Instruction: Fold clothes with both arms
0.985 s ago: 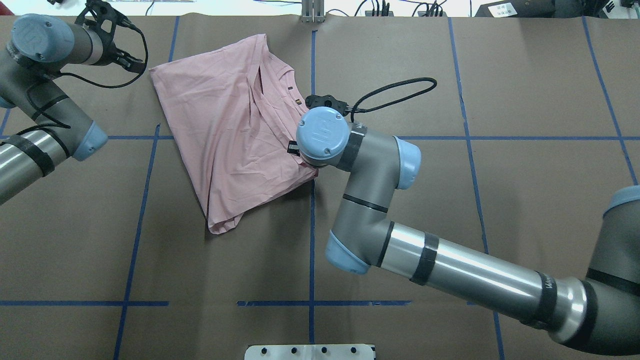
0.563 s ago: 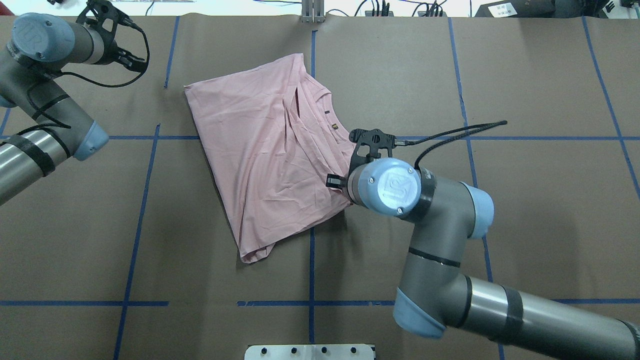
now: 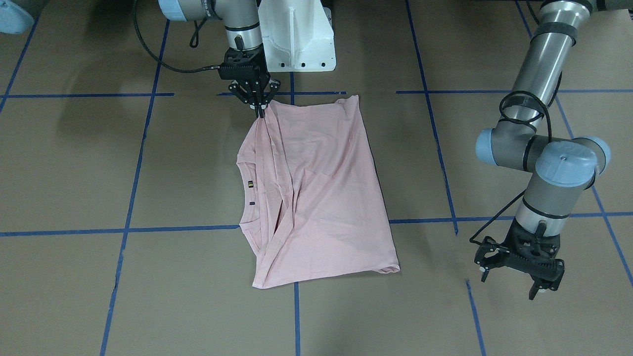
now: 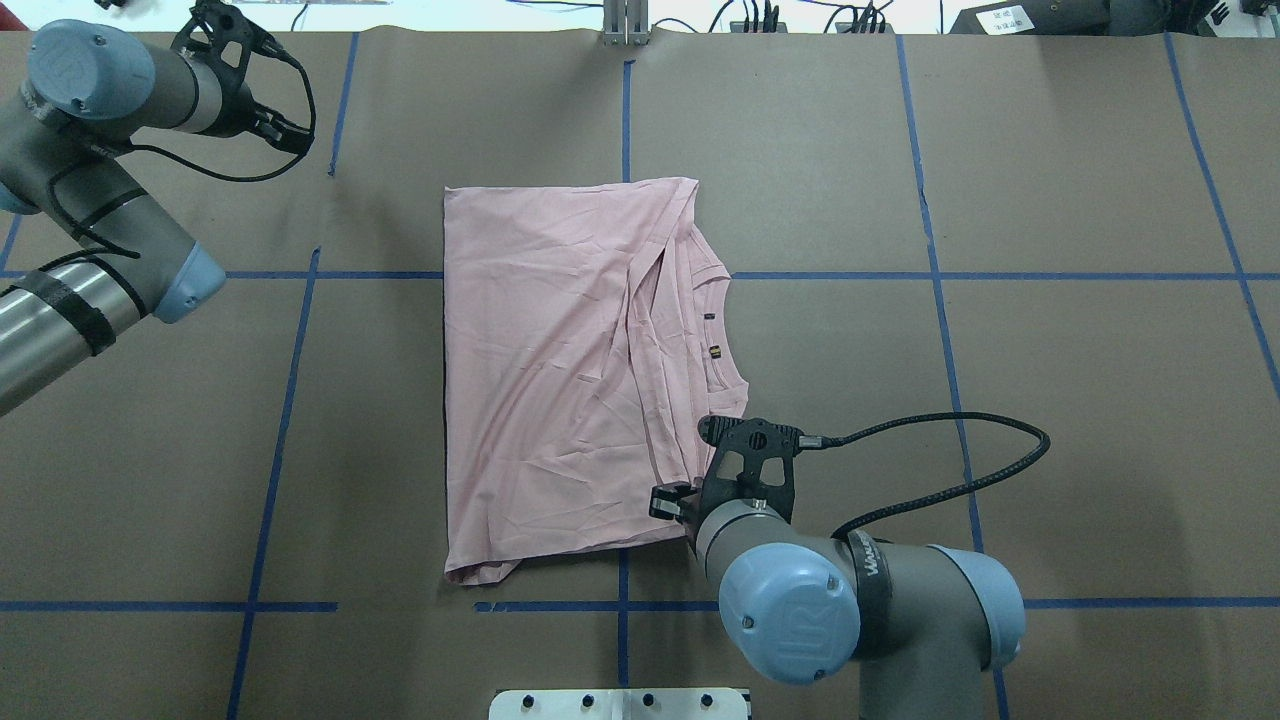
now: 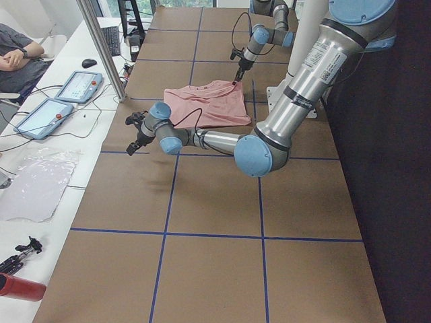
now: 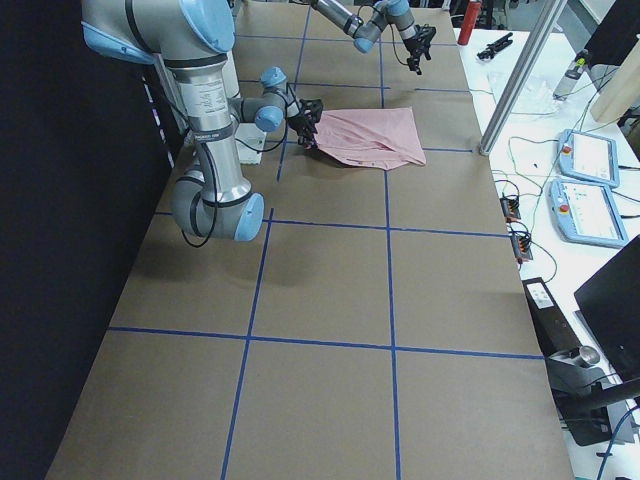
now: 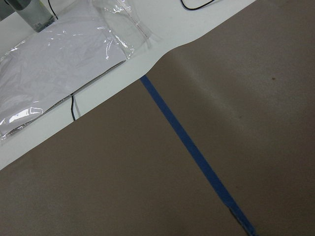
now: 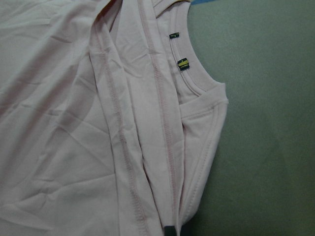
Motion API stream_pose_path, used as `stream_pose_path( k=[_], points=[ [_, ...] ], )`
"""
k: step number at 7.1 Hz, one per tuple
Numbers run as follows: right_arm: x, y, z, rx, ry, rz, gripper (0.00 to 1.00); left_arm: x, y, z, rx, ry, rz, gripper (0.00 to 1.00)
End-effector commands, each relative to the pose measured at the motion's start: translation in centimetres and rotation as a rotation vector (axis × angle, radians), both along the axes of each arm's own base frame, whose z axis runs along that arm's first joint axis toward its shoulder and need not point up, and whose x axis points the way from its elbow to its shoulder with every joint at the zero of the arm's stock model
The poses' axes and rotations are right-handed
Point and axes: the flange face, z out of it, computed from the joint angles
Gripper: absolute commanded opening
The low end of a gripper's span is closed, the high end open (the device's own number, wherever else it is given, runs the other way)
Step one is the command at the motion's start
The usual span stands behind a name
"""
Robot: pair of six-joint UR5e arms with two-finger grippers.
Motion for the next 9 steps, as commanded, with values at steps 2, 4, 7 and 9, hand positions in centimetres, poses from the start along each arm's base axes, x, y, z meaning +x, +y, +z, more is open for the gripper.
stream_pose_path(
  k=[2, 4, 7, 9],
  points=[
    [0.6, 1.8, 0.7, 0.018, 0.012, 0.000, 1.00, 1.4, 0.9, -0.6, -0.037, 0.050, 0.019, 1.00],
    [1.7, -0.3, 0.5, 0.022, 0.148, -0.118, 1.00, 1.5, 0.9, -0.7, -0.035, 0.052, 0.020, 1.00],
    [-2.5, -2.1, -2.6, 0.213, 0.261, -0.303, 0.78, 0.9, 1.8, 0.1, -0.038, 0.051, 0.019, 1.00],
    [-4.5, -2.8, -2.1, 0.242, 0.314, -0.460, 0.66, 0.6, 2.1, 0.0, -0.031, 0.055, 0.018, 1.00]
  ],
)
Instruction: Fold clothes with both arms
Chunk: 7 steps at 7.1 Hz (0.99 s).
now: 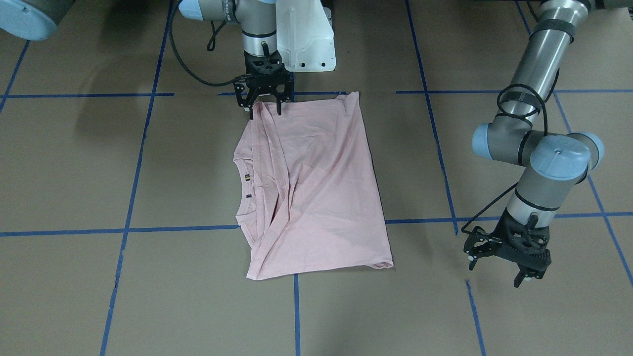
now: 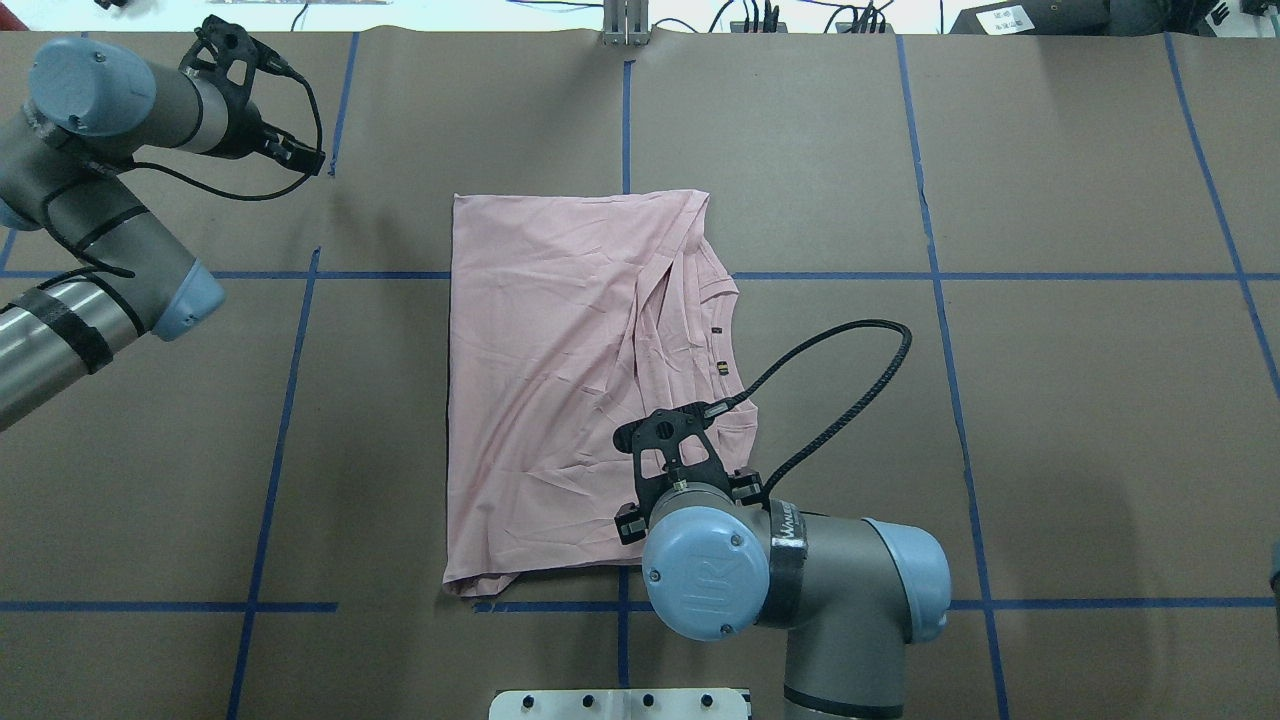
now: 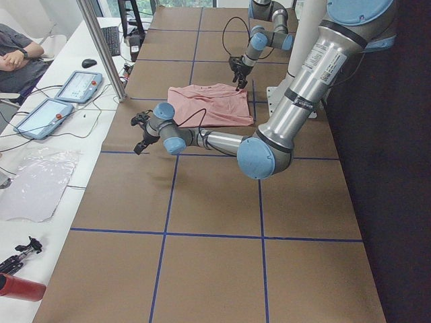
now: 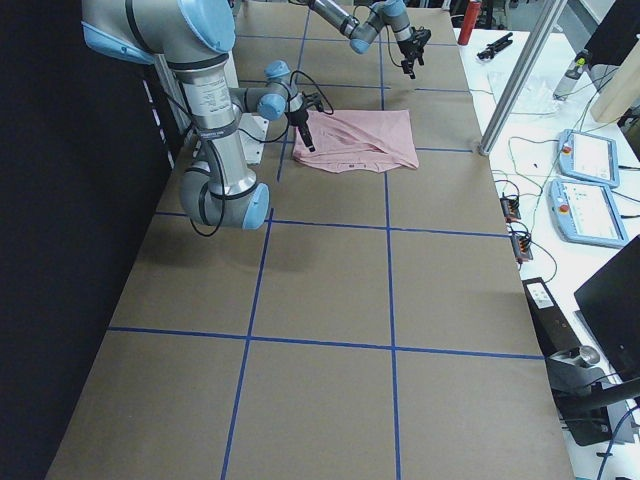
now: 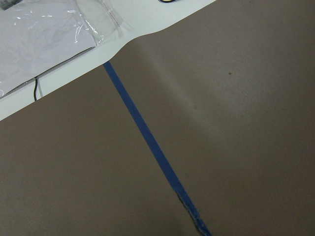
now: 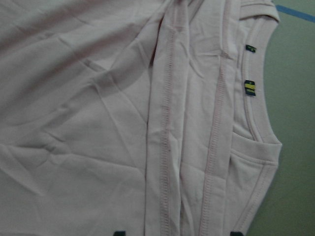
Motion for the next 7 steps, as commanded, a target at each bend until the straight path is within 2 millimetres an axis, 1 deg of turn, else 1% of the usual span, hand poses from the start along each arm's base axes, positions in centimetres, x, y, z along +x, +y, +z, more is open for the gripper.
stream_pose_path(
  k=[1, 3, 4, 6, 7],
  points=[
    [-0.88, -0.38, 0.22, 0.000, 0.047, -0.145, 0.60, -0.24, 0.34, 0.41, -0.002, -0.002, -0.001, 1.00],
    [-0.89, -0.12, 0.28, 0.001, 0.088, -0.186, 0.59, -0.32, 0.46, 0.75, -0.006, -0.005, -0.001, 1.00],
    [-0.82, 0.10, 0.53, -0.018, 0.106, -0.201, 0.56, -0.35, 0.50, 0.87, -0.007, -0.006, -0.001, 1.00],
    [-0.69, 0.14, 0.67, -0.029, 0.119, -0.208, 0.15, -0.38, 0.54, 0.98, -0.008, -0.006, -0.001, 1.00],
    [-0.50, -0.12, 0.45, -0.028, 0.115, -0.204, 0.04, -0.40, 0.57, 1.10, -0.010, -0.007, -0.001, 1.00]
  ],
)
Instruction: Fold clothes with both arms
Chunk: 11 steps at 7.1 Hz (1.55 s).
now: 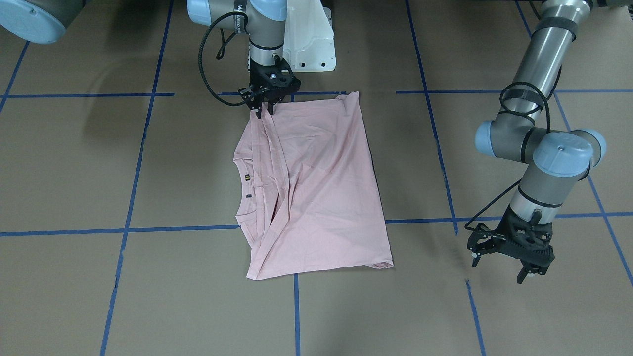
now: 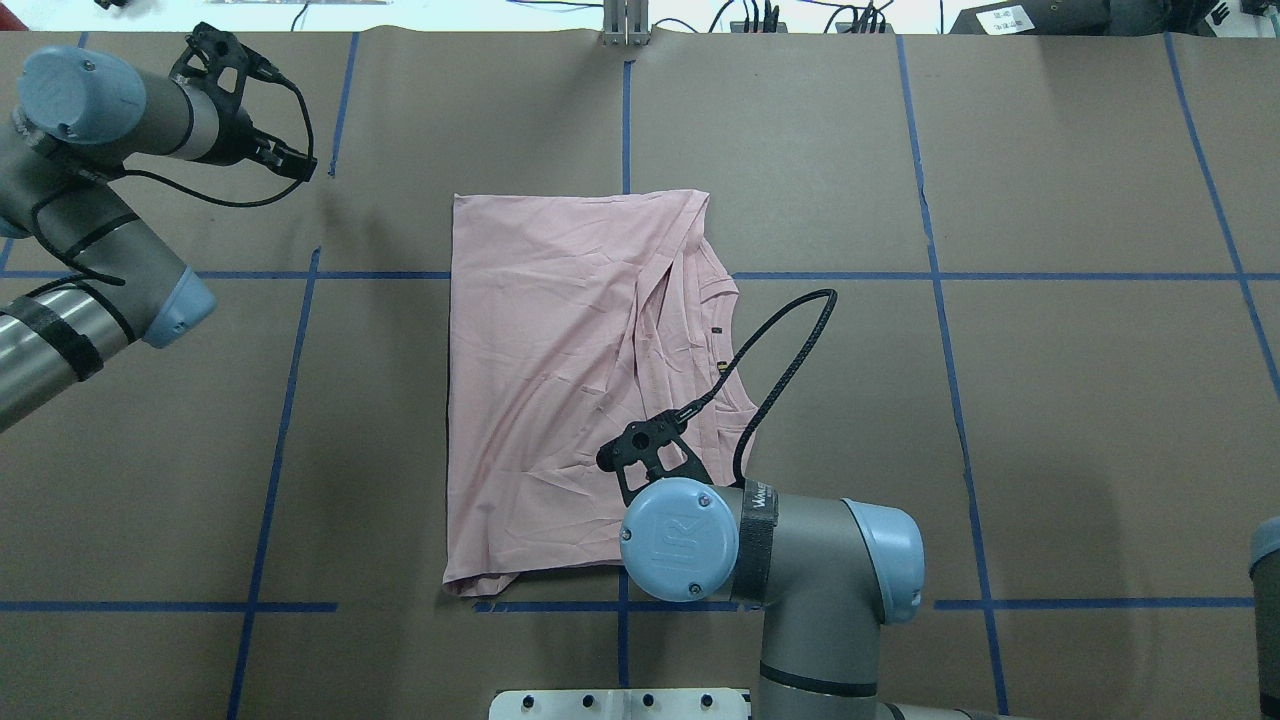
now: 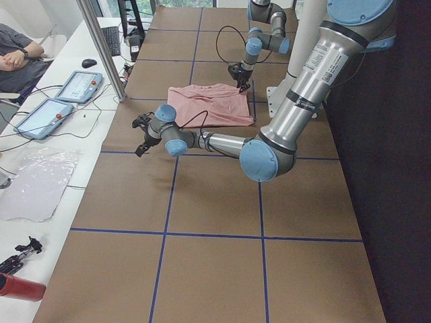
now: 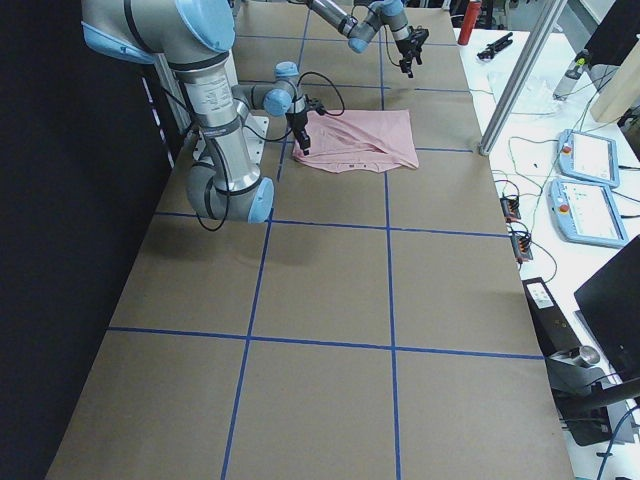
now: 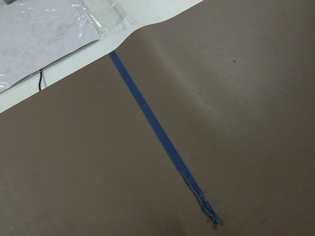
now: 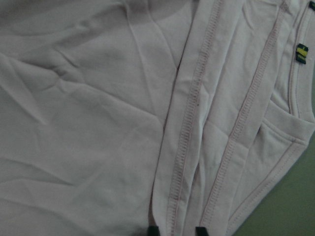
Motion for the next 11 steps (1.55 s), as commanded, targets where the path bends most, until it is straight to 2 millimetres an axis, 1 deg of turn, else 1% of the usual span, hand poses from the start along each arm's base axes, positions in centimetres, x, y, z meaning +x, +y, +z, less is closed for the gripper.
stream_pose_path(
  k=[1, 2, 3, 4, 5, 6, 7, 8, 9, 10, 11],
  points=[
    [0.3, -0.6, -0.4, 0.003, -0.004, 0.004, 0.05, 0.0, 0.0, 0.1, 0.000, 0.000, 0.000, 1.00],
    [0.4, -0.7, -0.4, 0.003, -0.004, 0.006, 0.05, 0.0, 0.0, 0.1, -0.002, -0.001, 0.000, 1.00],
    [0.6, -0.7, -0.4, 0.003, -0.003, 0.006, 0.01, -0.1, 0.2, 0.5, -0.004, -0.003, 0.000, 1.00],
    [2.2, -0.5, -0.4, 0.003, -0.008, 0.010, 0.00, -0.1, 0.2, 0.5, -0.004, -0.003, 0.000, 1.00],
    [3.3, -0.4, 1.2, -0.004, 0.016, 0.026, 0.00, -0.1, 0.2, 0.5, -0.005, -0.002, -0.001, 1.00],
    [4.5, 0.1, 1.9, -0.006, 0.015, 0.027, 0.00, -0.1, 0.2, 0.5, -0.005, -0.002, -0.001, 1.00],
    [4.8, 1.7, 3.2, -0.037, 0.018, 0.044, 0.00, -0.1, 0.2, 0.5, -0.005, -0.002, -0.001, 1.00],
    [4.4, 2.9, 3.6, -0.066, 0.015, 0.067, 0.00, -0.1, 0.2, 0.5, -0.005, -0.002, 0.001, 1.00],
    [4.5, 3.1, 3.7, -0.070, 0.014, 0.069, 0.00, -0.1, 0.2, 0.5, -0.005, -0.002, 0.001, 1.00],
    [4.4, 3.6, 4.0, -0.120, 0.005, 0.130, 0.31, -0.1, 0.2, 0.5, -0.004, -0.003, 0.000, 1.00],
    [5.0, 3.6, 3.3, -0.142, -0.021, 0.161, 0.81, -0.1, 0.2, 0.5, -0.005, -0.002, 0.001, 1.00]
  ],
)
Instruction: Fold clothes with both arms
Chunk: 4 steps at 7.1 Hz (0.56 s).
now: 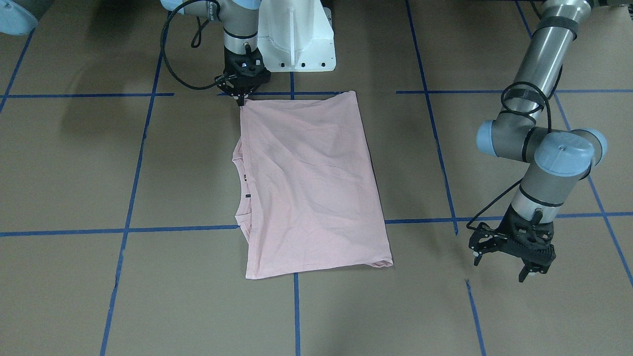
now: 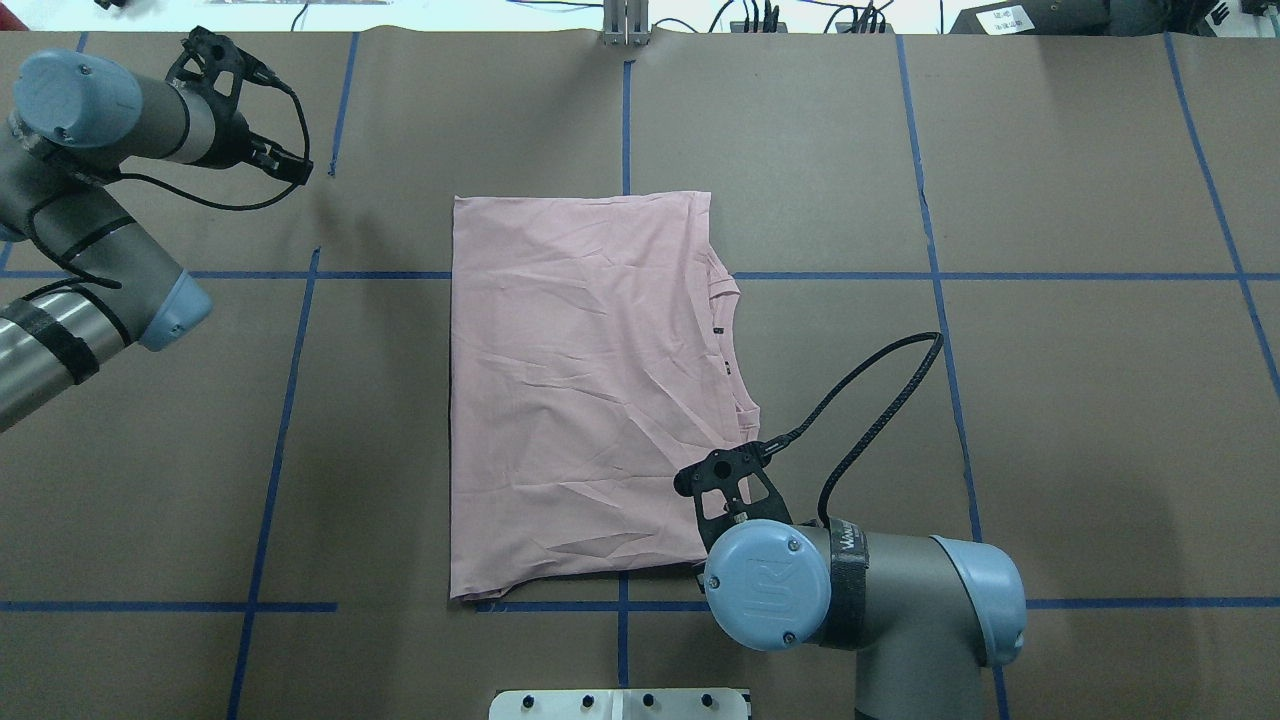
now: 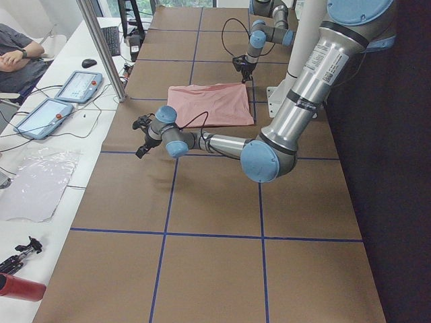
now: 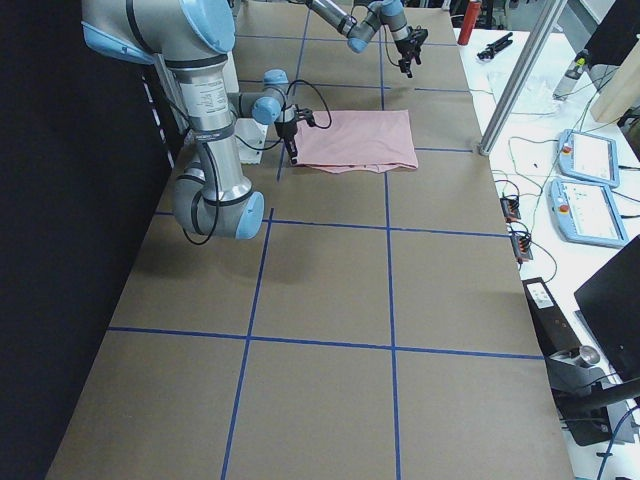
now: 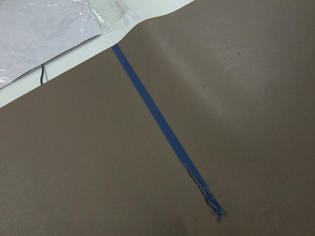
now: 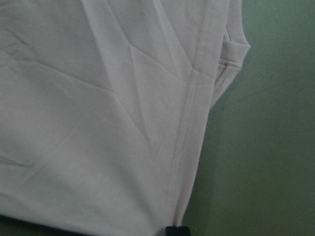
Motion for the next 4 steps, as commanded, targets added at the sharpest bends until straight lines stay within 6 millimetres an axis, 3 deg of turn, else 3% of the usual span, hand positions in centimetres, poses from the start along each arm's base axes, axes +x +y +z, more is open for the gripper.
stream_pose_path(
  k=[1, 3, 4],
  points=[
    [1.8, 0.2, -1.6, -0.029, -0.056, 0.044, 1.00, 0.0, 0.0, -0.1, -0.001, 0.001, 0.002, 1.00],
    [6.1, -2.9, -4.5, -0.019, -0.165, 0.105, 1.00, 0.4, 1.1, -2.6, -0.070, 0.120, 0.020, 1.00],
    [7.7, -4.3, -3.4, -0.026, -0.246, 0.136, 1.00, 0.1, 2.5, -5.1, -0.140, 0.201, -0.021, 1.00]
  ],
)
